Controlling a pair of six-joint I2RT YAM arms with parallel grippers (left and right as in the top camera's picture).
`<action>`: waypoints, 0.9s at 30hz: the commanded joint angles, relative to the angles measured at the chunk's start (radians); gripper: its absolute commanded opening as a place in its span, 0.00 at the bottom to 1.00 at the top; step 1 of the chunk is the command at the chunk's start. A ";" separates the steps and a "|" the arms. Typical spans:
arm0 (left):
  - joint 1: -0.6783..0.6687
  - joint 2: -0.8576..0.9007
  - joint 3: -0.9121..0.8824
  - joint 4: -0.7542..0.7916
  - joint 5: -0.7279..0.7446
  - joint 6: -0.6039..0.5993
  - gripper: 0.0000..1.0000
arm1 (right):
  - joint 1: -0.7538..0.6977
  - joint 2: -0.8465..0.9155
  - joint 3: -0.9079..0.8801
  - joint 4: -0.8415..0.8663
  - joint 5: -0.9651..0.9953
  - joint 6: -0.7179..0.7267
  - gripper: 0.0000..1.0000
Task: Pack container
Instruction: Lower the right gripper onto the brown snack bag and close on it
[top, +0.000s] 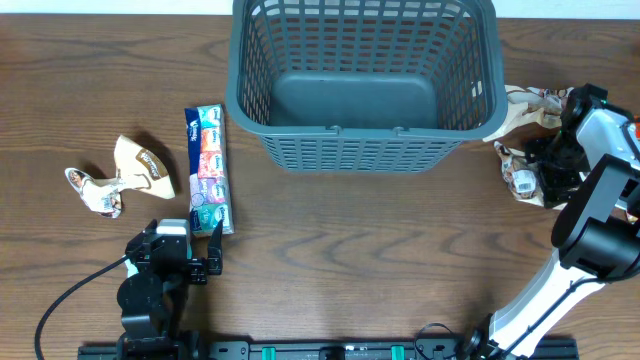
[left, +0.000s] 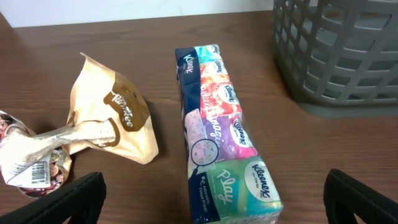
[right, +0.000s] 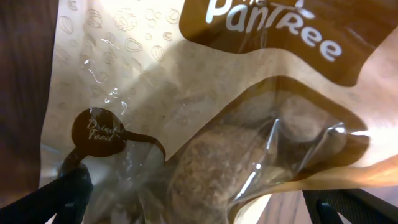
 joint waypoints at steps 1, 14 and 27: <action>0.006 -0.007 -0.014 -0.016 0.007 -0.013 0.99 | 0.006 0.005 -0.026 0.008 -0.003 -0.029 0.99; 0.006 -0.007 -0.014 -0.016 0.008 -0.013 0.99 | 0.004 0.005 -0.026 -0.019 -0.015 -0.029 0.03; 0.006 -0.007 -0.014 -0.016 0.007 -0.013 0.99 | 0.003 -0.022 -0.014 -0.008 -0.094 -0.171 0.01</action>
